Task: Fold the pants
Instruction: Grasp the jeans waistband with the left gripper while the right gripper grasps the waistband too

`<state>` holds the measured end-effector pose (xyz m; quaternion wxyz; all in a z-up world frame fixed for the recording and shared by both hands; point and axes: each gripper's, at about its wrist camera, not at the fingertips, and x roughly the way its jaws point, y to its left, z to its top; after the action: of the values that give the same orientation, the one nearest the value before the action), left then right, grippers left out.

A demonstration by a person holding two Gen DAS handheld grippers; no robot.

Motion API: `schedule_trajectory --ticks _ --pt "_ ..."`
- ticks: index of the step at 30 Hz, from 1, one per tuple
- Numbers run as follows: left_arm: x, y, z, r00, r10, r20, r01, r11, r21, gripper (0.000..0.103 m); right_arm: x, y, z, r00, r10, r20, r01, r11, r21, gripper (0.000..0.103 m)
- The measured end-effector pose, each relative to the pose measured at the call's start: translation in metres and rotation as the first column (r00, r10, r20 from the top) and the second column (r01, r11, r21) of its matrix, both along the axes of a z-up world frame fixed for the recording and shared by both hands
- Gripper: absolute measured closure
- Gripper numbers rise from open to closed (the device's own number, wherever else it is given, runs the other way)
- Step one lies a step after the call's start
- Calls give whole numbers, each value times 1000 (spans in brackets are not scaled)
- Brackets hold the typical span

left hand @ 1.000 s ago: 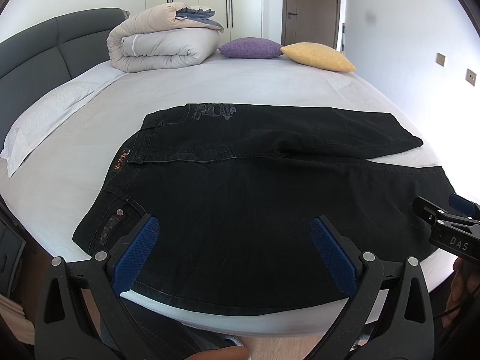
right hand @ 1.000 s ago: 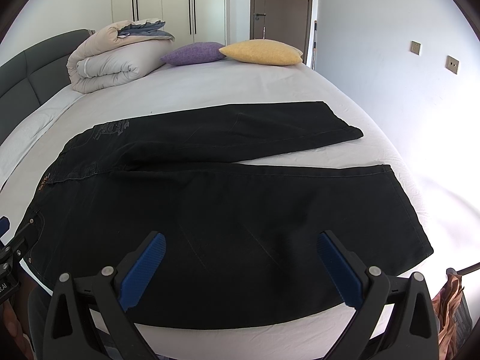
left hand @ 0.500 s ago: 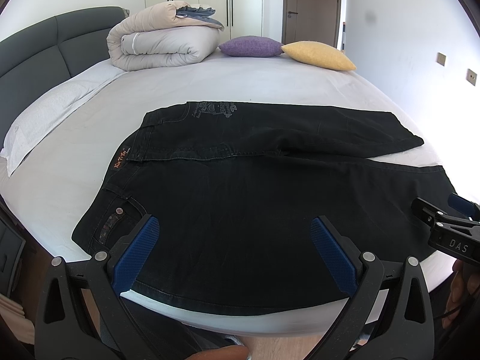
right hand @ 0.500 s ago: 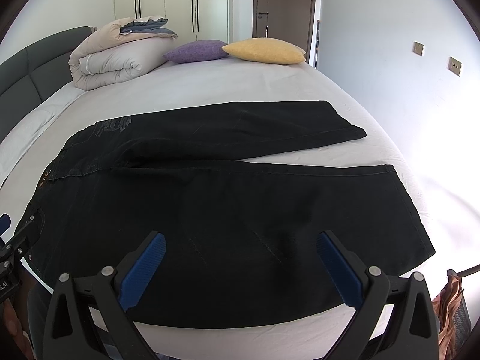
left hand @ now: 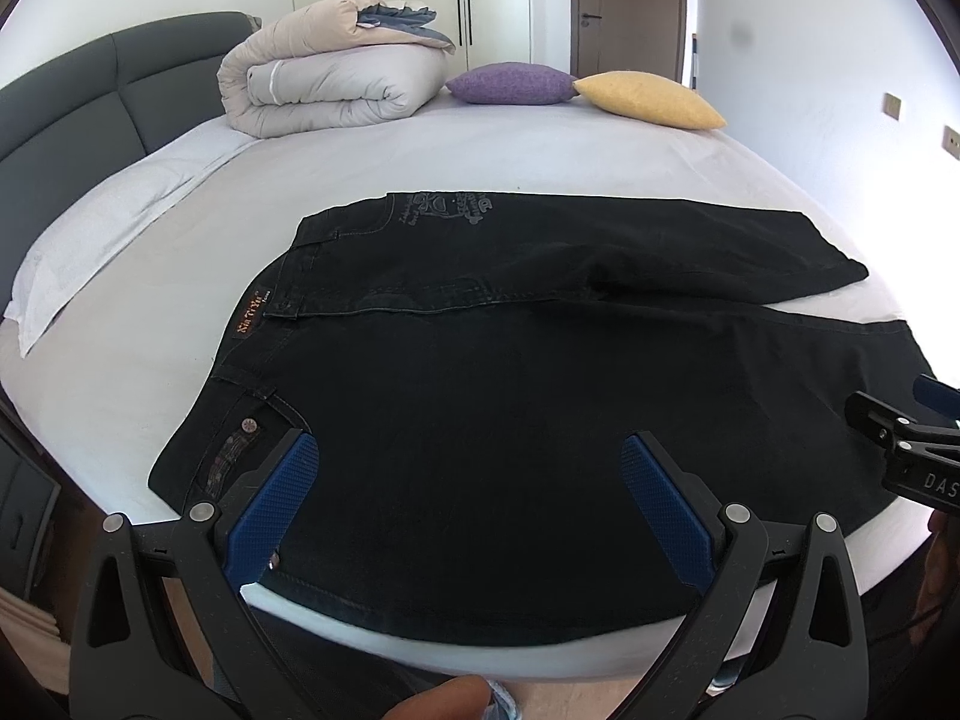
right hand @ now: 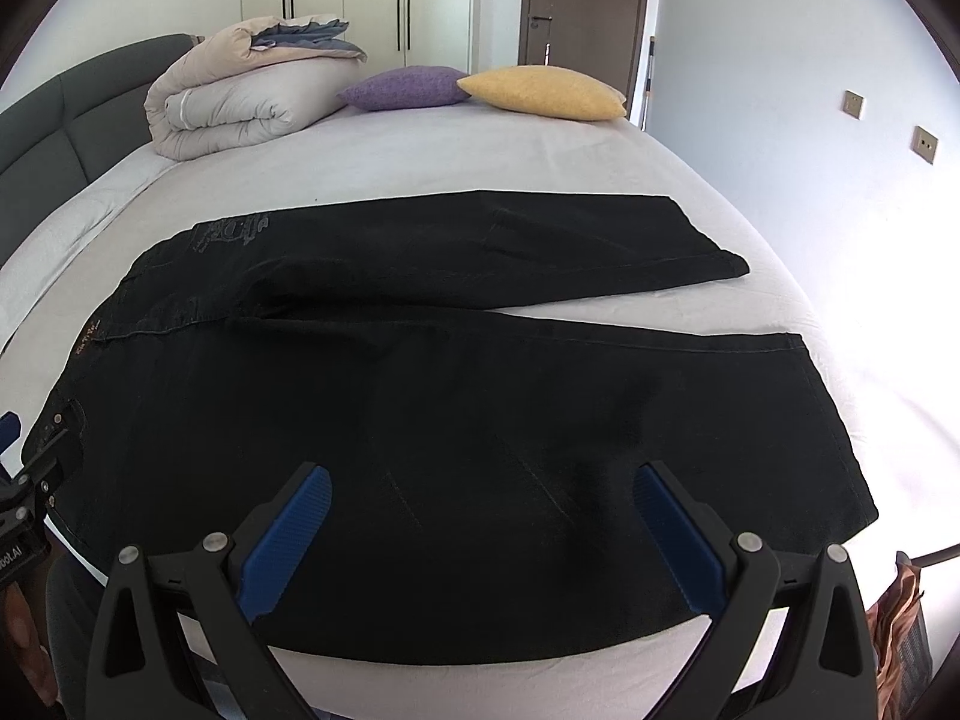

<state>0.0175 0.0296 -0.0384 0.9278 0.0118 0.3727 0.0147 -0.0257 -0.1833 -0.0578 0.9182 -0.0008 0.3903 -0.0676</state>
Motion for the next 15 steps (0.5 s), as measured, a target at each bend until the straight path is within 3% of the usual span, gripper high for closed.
schedule_trajectory --ticks 7,12,15 --pt "51 42 6 998 -41 49 40 999 14 0 41 -2 11 991 131 -23 -130 991 36 0" --pt "112 74 12 992 -119 37 120 993 -24 0 86 3 29 957 288 4 -288 957 25 0" --pt "162 80 12 989 -131 -66 138 983 117 0 117 4 34 929 371 -5 -371 929 1 9"
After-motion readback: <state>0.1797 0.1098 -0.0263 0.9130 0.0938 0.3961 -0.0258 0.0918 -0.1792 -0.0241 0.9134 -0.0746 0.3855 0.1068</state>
